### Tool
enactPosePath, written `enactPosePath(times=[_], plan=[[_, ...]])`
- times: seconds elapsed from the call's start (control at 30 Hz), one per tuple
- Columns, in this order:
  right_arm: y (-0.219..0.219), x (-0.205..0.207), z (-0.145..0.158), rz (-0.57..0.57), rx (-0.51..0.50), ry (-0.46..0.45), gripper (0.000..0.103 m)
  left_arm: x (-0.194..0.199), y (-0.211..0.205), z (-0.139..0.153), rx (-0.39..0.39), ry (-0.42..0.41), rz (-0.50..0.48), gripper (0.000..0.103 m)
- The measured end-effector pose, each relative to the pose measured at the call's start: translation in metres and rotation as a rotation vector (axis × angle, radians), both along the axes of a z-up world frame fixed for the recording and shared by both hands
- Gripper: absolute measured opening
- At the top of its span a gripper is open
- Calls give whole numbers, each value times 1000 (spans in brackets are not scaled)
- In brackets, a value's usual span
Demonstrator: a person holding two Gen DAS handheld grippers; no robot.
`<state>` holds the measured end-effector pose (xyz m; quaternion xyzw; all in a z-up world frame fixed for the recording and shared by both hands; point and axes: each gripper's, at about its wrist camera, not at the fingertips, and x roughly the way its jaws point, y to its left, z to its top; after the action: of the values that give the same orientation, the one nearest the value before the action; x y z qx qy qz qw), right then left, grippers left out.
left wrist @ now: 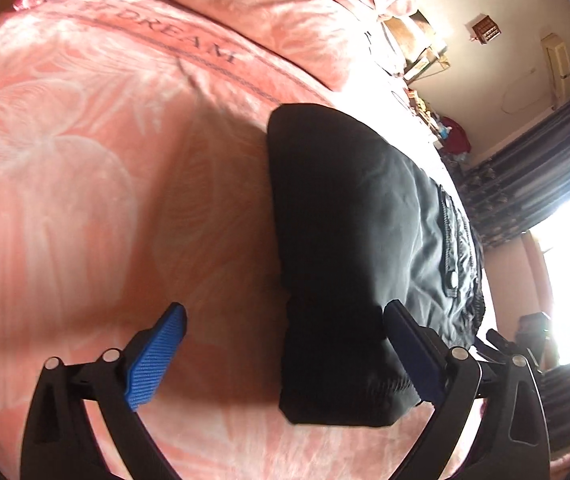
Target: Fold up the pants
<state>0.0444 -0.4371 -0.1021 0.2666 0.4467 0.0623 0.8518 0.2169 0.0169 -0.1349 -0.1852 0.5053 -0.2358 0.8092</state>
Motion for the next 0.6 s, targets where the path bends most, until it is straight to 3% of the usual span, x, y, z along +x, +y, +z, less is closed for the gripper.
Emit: enactPosePath(times=[0.1,0.17,0.2,0.37,0.5,0.6], plan=[[26,-20,18,-29,-158,-6,100,-27,-11,29,176,-59,28,99],[41,-31,28,-59,-204,-11,100,-48,-25,42,260,-106,10,99],[48,-34,31,-74,-214,-14,100,-62,-8,47,284,-120,7,99],[85,-50,45,-138,-336,-7,100,-101,-6,58,278,-128,53,99],[116,-54,51,-116,-455,13,100,-119,-6,63,312,-132,88,99],[125,-59,57,-108,-463,-1,100,-122,-7,66,366,-154,96,99]])
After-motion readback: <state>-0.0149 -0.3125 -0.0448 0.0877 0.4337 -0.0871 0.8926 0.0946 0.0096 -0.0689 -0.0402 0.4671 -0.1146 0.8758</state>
